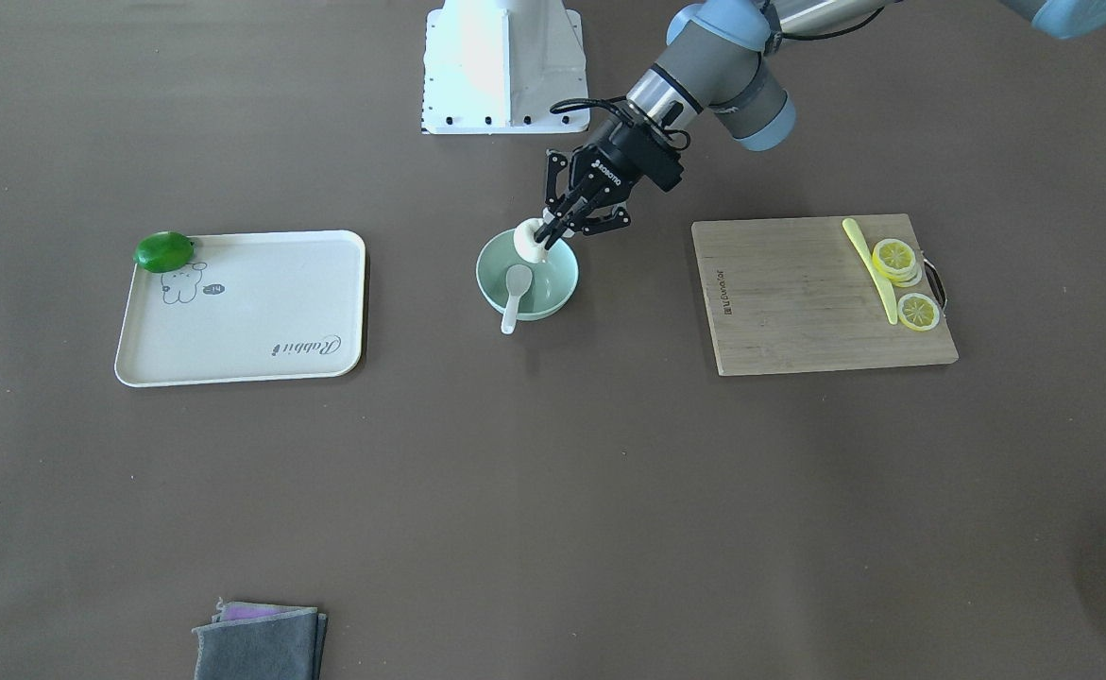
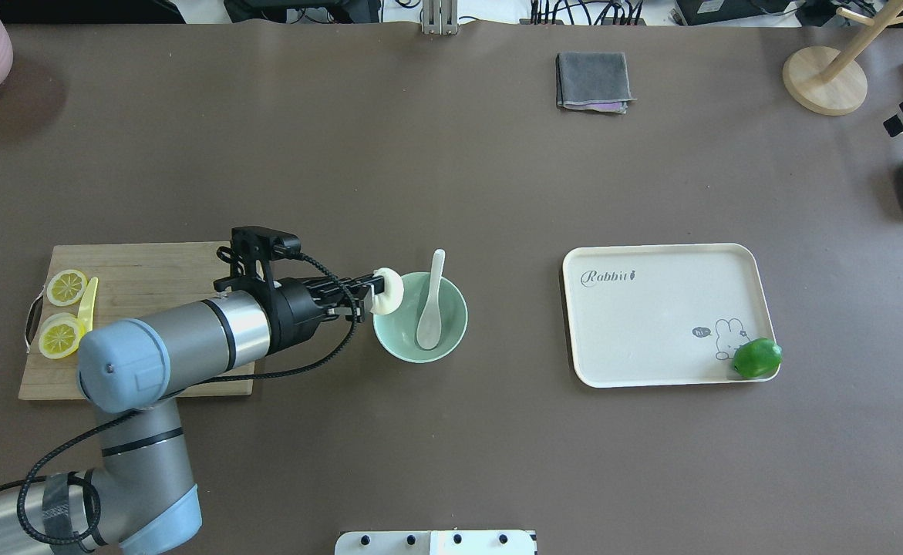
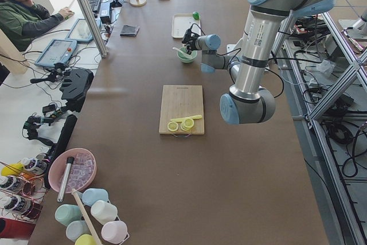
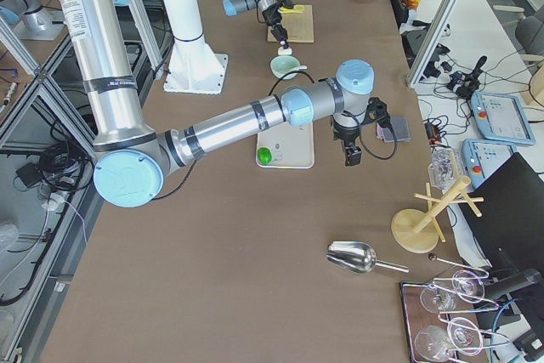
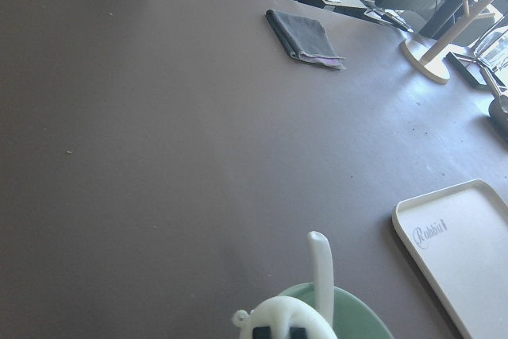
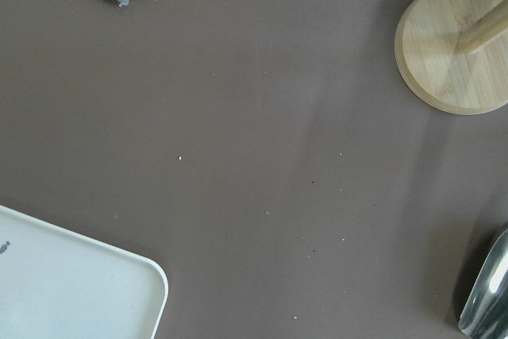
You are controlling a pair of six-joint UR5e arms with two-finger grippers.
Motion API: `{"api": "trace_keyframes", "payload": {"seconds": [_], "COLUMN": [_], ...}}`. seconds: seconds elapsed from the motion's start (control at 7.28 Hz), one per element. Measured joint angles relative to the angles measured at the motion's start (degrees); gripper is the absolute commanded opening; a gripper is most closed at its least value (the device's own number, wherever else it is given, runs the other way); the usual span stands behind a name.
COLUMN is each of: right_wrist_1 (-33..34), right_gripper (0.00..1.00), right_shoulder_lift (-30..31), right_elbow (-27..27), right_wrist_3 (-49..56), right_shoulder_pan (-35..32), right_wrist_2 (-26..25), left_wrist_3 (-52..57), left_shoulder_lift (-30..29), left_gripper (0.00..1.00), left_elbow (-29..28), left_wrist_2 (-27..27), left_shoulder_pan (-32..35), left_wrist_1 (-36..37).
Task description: Put spoon and bun in bowl
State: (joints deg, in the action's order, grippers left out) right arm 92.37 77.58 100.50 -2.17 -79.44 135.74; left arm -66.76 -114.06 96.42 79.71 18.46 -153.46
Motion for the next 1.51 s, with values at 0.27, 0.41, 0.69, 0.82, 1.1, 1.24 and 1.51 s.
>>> {"api": "trace_keyframes", "payload": {"seconds": [0.27,0.41,0.69,0.82,1.1,1.24,1.51], "right_wrist_1": [0.0,0.0,-0.1,-0.1,-2.9,-6.2,-10.8], "right_gripper": [1.00,1.00,1.00,1.00,1.00,1.00,1.00], "right_shoulder_lift": [0.1,0.1,1.7,4.0,10.5,13.3,15.8], "right_elbow": [0.0,-0.1,-0.1,-0.1,-0.1,-0.3,-2.6], "right_wrist_3": [0.3,0.4,0.7,1.1,1.9,1.9,1.7], "right_shoulder_pan": [-0.3,-0.6,-2.7,-4.3,-6.1,-6.2,-6.3], "right_wrist_2": [0.1,0.0,-0.7,-0.9,-1.1,-1.1,-1.1], "left_wrist_3": [-1.8,-1.9,-1.7,-1.5,3.3,7.1,17.6], "left_shoulder_lift": [-1.3,-1.4,-0.8,0.2,4.0,6.8,13.7], "left_gripper": [0.98,0.97,0.97,0.97,0.97,0.97,0.97], "left_elbow": [-1.8,-1.9,-1.1,-0.8,-0.4,-0.4,-0.7], "left_wrist_2": [-3.0,-3.8,0.7,8.5,27.3,35.3,48.2], "left_shoulder_pan": [-0.9,-0.9,1.7,5.6,15.5,20.7,31.9], "left_wrist_1": [-0.3,-0.5,0.9,3.0,5.4,5.7,5.9]}}
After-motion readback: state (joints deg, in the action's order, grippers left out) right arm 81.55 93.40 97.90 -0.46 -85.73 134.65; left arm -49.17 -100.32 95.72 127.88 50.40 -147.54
